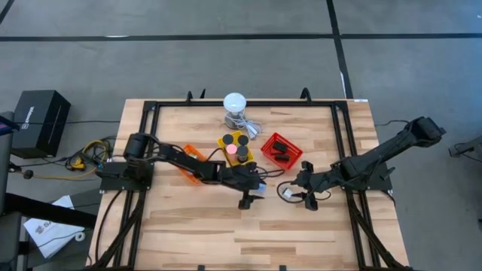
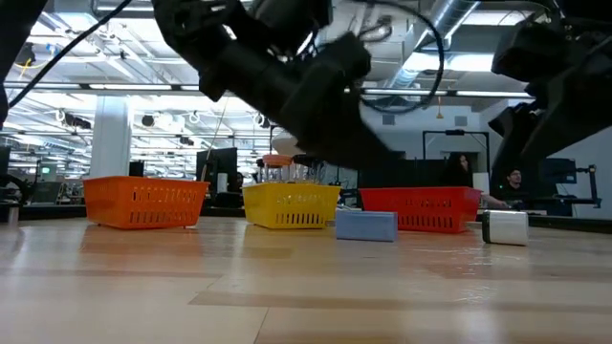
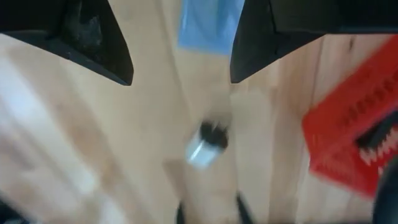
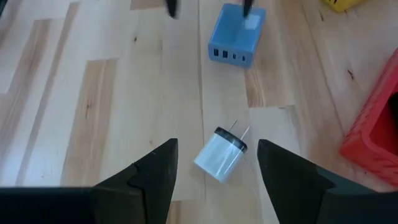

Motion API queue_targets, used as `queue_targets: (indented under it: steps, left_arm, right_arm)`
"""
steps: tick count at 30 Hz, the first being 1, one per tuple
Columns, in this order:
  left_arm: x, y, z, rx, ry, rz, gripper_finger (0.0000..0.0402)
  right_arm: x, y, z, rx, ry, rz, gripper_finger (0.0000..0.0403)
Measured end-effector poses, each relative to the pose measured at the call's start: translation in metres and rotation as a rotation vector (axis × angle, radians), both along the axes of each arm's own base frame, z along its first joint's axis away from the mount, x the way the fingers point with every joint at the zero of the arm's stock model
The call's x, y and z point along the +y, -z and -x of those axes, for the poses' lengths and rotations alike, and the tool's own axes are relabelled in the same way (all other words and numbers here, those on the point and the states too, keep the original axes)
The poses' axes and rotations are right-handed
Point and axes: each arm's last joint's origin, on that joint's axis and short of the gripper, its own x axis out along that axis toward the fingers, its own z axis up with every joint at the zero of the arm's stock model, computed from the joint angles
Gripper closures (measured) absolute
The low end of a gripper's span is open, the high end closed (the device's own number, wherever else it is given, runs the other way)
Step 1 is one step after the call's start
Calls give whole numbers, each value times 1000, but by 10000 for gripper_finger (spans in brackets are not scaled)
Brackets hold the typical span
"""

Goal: Pick & Place Office items
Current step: Put the large blue charger adapter into the orange basket

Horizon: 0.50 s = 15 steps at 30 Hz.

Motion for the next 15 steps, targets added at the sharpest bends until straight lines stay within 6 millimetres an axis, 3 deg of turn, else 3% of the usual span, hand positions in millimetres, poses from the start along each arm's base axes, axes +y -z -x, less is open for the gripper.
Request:
queue_targets:
  steps: [6, 15]
  left_arm:
    - [8, 10, 6, 122, -33, -35, 148]
    - [19, 10, 5, 126, -70, -45, 119]
  right_arm:
    - [0, -1, 0, -8, 0, -4, 190]
    - [0, -1, 0, -6, 16, -21, 191]
